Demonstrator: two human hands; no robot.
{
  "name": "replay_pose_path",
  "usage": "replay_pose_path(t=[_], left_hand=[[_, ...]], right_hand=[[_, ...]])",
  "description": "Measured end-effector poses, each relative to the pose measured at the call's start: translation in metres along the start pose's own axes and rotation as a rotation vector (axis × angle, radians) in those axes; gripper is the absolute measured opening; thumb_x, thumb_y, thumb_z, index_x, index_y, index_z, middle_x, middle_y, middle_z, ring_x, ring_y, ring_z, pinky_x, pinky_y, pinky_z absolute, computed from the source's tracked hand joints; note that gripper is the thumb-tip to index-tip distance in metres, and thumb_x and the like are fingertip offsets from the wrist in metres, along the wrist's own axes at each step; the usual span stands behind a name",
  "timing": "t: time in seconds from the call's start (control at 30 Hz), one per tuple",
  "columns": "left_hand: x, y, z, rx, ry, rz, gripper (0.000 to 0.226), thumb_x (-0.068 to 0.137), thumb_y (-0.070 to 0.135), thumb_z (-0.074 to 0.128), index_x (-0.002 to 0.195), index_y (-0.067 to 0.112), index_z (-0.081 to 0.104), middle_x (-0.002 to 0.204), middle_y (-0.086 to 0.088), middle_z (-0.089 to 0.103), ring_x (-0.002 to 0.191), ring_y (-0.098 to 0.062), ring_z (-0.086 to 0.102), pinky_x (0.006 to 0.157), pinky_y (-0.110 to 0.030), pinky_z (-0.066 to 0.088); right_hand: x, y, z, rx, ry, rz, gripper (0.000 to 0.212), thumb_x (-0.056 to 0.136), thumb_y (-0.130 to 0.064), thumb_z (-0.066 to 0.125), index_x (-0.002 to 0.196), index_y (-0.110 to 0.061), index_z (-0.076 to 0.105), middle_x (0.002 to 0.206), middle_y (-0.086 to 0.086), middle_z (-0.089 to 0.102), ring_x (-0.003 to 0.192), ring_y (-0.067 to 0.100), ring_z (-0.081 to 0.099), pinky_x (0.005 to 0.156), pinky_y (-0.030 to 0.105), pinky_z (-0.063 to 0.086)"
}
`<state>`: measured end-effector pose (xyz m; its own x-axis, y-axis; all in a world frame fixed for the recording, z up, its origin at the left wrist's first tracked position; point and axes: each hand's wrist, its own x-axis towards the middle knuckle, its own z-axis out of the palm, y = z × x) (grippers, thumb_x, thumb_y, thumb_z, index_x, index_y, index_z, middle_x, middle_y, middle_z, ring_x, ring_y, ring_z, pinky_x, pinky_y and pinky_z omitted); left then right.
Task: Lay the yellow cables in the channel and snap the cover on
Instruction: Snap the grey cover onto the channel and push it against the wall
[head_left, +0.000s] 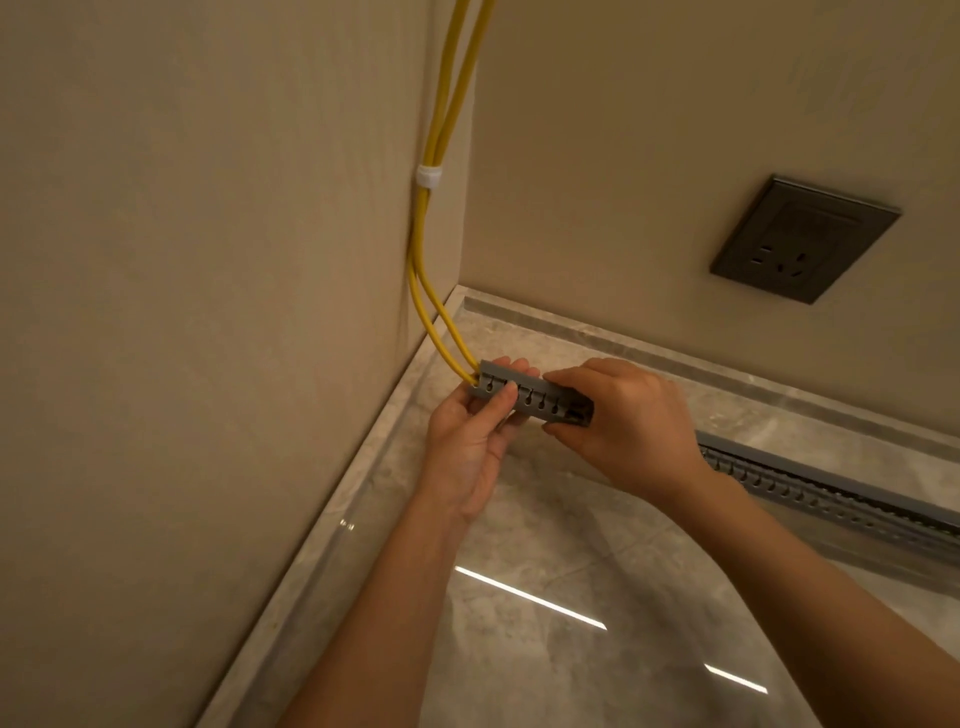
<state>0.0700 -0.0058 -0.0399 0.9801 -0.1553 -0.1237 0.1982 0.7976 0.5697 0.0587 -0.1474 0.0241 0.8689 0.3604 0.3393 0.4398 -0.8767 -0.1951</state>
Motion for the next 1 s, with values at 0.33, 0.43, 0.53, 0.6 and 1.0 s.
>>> replay_pose_path(t=[0.33,0.43,0.53,0.6,1.0], left_hand=[[0.003,-0.005,0.001,0.063,0.068,0.094,0.023,0.080,0.003,0.060,0.102,0.004,0.062,0.094,-0.005,0.074,0.095,-0.017,0.069,0.074,-0.026,0.057],[0.003,-0.002,0.000,0.080,0.023,0.086,0.031,0.073,0.008,0.063,0.104,0.003,0.061,0.097,-0.007,0.073,0.097,-0.018,0.068,0.075,-0.025,0.057],[0.002,0.000,-0.002,0.096,-0.002,0.066,0.034,0.075,0.008,0.062,0.108,0.000,0.059,0.101,-0.010,0.071,0.098,-0.018,0.068,0.077,-0.024,0.057],[0.002,0.000,-0.001,0.089,0.001,0.054,0.028,0.082,0.005,0.058,0.109,0.001,0.058,0.103,-0.010,0.070,0.100,-0.019,0.067,0.078,-0.025,0.057],[0.022,0.005,0.037,-0.653,0.282,-0.133,0.069,0.097,0.049,0.013,0.052,0.012,0.049,0.043,-0.001,0.050,0.034,-0.015,0.046,0.051,-0.025,0.035]], right_hand=[[0.001,0.001,-0.007,0.053,-0.008,0.004,0.035,0.071,-0.021,0.077,0.104,-0.015,0.069,0.087,0.001,0.071,0.077,0.020,0.063,0.059,0.039,0.052],[0.005,0.002,-0.011,0.045,-0.029,-0.016,0.029,0.071,-0.023,0.076,0.099,-0.017,0.070,0.083,0.001,0.070,0.073,0.021,0.063,0.057,0.038,0.051],[0.009,0.001,-0.012,0.014,-0.068,-0.035,0.026,0.072,-0.024,0.073,0.098,-0.018,0.069,0.082,0.001,0.070,0.072,0.022,0.063,0.058,0.039,0.051],[0.009,0.001,-0.012,-0.005,-0.073,-0.043,0.024,0.074,-0.024,0.070,0.097,-0.017,0.069,0.081,0.001,0.069,0.070,0.023,0.062,0.057,0.039,0.051],[0.000,-0.005,-0.011,-0.064,-0.093,-0.063,0.022,0.079,-0.024,0.065,0.099,-0.016,0.068,0.082,0.001,0.068,0.071,0.022,0.061,0.056,0.038,0.050]])
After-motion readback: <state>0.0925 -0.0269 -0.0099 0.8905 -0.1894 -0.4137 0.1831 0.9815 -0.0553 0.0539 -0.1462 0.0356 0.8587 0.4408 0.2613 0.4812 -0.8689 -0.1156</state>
